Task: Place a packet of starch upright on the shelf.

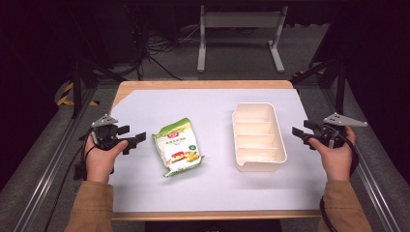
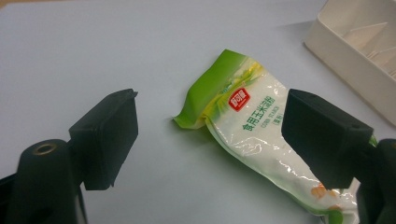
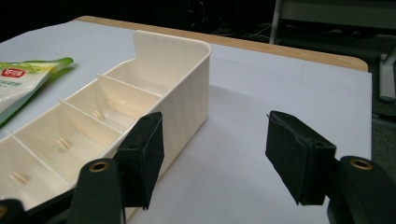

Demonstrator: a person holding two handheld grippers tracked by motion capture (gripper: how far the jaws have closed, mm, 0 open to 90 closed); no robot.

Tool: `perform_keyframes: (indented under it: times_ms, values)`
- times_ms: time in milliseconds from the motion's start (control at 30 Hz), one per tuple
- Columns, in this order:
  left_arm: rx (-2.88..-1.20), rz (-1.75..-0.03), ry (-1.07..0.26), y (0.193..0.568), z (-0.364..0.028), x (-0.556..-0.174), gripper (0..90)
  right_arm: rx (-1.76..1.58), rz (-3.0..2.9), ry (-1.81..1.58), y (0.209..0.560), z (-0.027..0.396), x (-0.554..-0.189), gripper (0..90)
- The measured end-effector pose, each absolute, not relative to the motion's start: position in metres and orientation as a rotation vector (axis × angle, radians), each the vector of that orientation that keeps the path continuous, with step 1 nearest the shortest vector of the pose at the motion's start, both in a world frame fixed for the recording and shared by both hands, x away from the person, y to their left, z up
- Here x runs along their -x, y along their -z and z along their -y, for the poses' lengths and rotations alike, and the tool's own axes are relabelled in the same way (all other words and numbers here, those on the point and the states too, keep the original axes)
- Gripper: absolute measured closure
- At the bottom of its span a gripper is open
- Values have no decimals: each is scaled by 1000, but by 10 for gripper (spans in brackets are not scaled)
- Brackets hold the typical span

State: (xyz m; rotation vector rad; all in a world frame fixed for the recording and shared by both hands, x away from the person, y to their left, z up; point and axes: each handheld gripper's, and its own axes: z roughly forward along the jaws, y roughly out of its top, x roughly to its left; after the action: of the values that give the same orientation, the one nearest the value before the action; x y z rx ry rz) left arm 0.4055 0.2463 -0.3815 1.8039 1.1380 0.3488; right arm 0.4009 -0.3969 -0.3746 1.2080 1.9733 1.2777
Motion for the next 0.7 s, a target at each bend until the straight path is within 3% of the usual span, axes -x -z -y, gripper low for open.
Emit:
perform_keyframes:
  times_ms: [300,700]
  values:
    - [-1858,-1055,-348,382,-233,-408,214,-1171,-1999,-1246,385,396,-399,357]
    - [-1908,-1023,-289,382,-217,-425,149,-1234,-2042,-1205,403,401,-391,322]
